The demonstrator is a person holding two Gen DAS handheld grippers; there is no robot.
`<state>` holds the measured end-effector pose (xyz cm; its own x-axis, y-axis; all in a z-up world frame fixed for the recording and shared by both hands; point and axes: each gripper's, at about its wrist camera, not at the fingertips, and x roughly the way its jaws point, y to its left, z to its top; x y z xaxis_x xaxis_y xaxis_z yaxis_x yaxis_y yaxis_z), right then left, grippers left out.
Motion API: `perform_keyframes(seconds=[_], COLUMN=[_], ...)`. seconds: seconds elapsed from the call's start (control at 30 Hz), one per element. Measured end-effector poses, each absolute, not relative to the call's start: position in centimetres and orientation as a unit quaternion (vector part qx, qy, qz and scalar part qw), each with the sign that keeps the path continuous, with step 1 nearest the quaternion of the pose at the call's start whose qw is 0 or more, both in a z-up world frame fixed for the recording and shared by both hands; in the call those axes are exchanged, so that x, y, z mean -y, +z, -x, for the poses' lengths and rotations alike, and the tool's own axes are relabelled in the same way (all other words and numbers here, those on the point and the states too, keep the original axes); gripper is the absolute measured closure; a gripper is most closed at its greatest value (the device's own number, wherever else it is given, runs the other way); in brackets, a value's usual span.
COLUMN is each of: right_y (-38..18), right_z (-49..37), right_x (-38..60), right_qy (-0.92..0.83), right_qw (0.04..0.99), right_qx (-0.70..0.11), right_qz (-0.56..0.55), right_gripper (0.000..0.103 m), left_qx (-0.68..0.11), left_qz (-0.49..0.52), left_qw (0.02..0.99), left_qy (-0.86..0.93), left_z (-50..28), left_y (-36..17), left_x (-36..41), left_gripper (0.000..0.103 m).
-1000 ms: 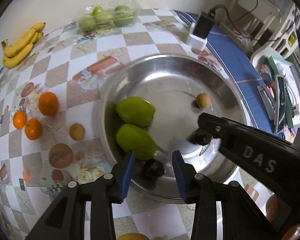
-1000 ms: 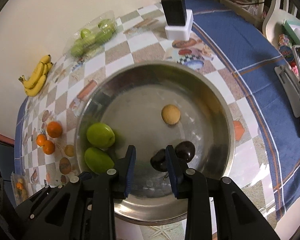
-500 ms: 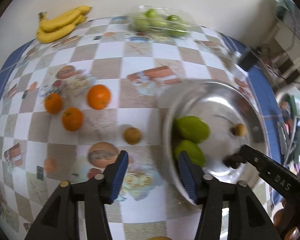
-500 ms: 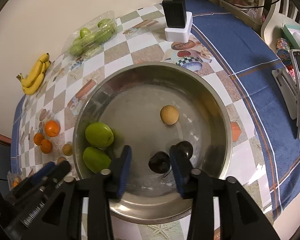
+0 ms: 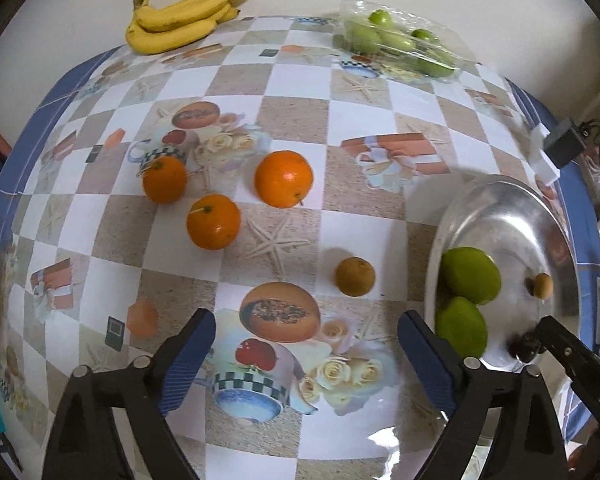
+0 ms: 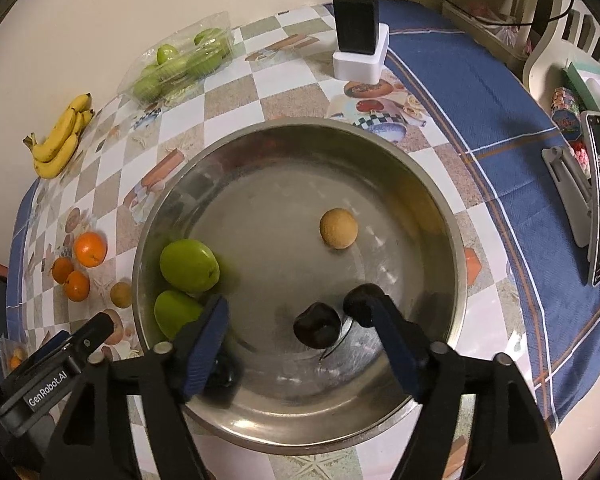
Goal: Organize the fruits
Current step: 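Move both open tools back from the bowl toward the oranges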
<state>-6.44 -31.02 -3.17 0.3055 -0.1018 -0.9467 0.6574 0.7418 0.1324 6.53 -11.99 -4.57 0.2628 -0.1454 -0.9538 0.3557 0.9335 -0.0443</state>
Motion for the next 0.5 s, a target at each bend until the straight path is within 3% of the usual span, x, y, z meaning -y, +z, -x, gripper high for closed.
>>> perform_keyframes(seconds=[0.07,0.13,0.5], right_y=[-3.1,-3.1,-2.4], right_z=[6.4,6.4,6.0], right_x=[31.0,31.0,30.4], right_qy=[-0.248,-0.249,-0.24], right_qw=[0.767,0.769,0.783], right_qx=[-0.532,-0.53,-0.516], right_qz=[-0.258,-0.257,-0.251], right_gripper=[0.024,0.01,0.001], left_qx=[-0.584,-0.58,-0.549], left_qz=[-0.092,-0.095,-0.101], left_qw=[0.792,0.795,0.821], left_qy=[-0.152,-0.146,-0.123], left_z=[-6.7,-6.8,-7.2], left_y=[-4.6,-4.6,-3.9], left_x=[11.8,11.7,10.5], left_gripper=[0.003,0.002,0.0])
